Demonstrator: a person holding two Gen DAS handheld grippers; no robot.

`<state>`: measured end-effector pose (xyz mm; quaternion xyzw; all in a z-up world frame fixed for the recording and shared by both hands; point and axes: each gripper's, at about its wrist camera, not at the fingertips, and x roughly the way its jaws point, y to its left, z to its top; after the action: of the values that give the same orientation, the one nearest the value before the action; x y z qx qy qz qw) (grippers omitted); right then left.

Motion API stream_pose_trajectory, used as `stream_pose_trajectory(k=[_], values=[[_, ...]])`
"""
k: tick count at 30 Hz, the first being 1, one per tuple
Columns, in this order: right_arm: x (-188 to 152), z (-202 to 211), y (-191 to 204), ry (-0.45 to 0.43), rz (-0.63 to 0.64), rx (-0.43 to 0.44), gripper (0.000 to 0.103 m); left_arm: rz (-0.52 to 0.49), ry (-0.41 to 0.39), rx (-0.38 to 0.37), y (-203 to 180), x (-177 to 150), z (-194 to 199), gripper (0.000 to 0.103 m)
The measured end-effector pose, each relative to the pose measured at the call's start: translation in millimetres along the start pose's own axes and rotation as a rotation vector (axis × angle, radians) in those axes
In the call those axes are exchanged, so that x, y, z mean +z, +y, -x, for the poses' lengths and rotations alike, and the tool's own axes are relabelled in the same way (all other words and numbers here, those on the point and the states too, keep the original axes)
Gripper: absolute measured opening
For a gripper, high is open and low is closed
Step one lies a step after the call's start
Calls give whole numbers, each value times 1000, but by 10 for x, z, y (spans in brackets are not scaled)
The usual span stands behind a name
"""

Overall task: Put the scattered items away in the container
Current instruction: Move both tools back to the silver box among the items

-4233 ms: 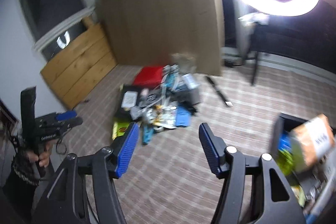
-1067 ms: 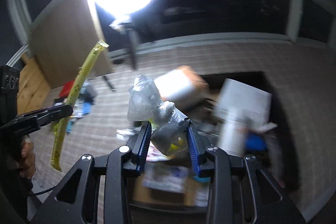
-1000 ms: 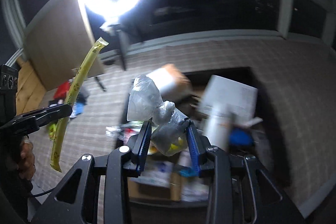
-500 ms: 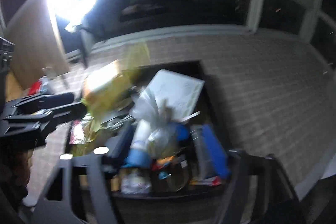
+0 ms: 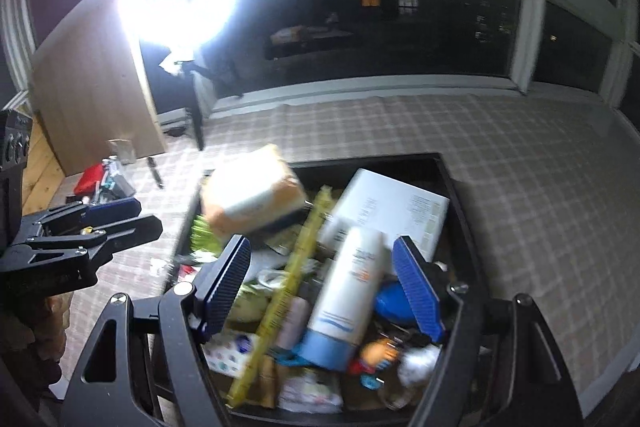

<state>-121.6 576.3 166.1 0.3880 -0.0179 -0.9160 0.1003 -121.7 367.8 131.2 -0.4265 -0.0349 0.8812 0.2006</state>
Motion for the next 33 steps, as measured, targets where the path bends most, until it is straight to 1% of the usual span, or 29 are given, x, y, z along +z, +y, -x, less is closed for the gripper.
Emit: stream_pose_trajectory(k=[6,14,19,22,25,28,33], values=[[162,-259,525,8,71,92,73,124,-12,100,747,-148,193,50],[340,-680,1456,30,186,205,73,320,-20,234,1900,-472,572,47],[423,-972,2057,57,253,276,73,378,-35,287,2412,-573,697,45],[471,-1189,2400,79,293,313,73,384,-45,288,2648,-557,715,44],[484,-1404,2728,97,337,337,73,363,-50,287,2846,-497,683,44],[479,-1653,3052,121,385,364,73,342,-54,263,3041,-412,618,44],[455,-2032,3386,151,442,369,73,332,-47,240,3393,-236,496,43]])
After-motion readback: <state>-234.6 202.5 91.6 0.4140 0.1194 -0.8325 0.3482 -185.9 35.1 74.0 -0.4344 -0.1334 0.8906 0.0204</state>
